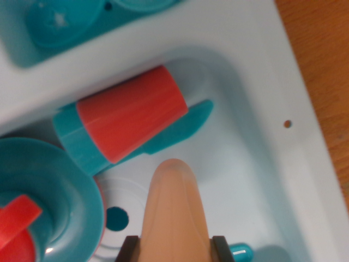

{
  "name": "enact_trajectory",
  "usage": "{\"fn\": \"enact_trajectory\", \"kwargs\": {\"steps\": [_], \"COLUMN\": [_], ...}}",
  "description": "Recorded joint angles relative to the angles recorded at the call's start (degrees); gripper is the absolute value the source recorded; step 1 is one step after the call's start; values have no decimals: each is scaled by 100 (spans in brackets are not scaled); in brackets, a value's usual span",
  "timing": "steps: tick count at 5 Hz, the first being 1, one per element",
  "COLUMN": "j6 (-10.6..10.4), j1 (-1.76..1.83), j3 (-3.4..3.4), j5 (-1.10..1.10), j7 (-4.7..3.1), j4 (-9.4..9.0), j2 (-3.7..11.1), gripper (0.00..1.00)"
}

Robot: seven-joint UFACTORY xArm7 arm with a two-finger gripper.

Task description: Pick detergent from the sink

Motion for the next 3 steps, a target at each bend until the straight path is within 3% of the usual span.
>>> {"fn": "enact_trajectory", "kwargs": {"steps": [1,2,3], "j6": [0,240,240], "j1": [0,2,2], "j3": [0,-1,-1], "j5": [0,-12,-12], "j7": [0,8,8], "j4": [0,175,175], "j2": [0,-66,-66], "gripper": [100,100,100]}}
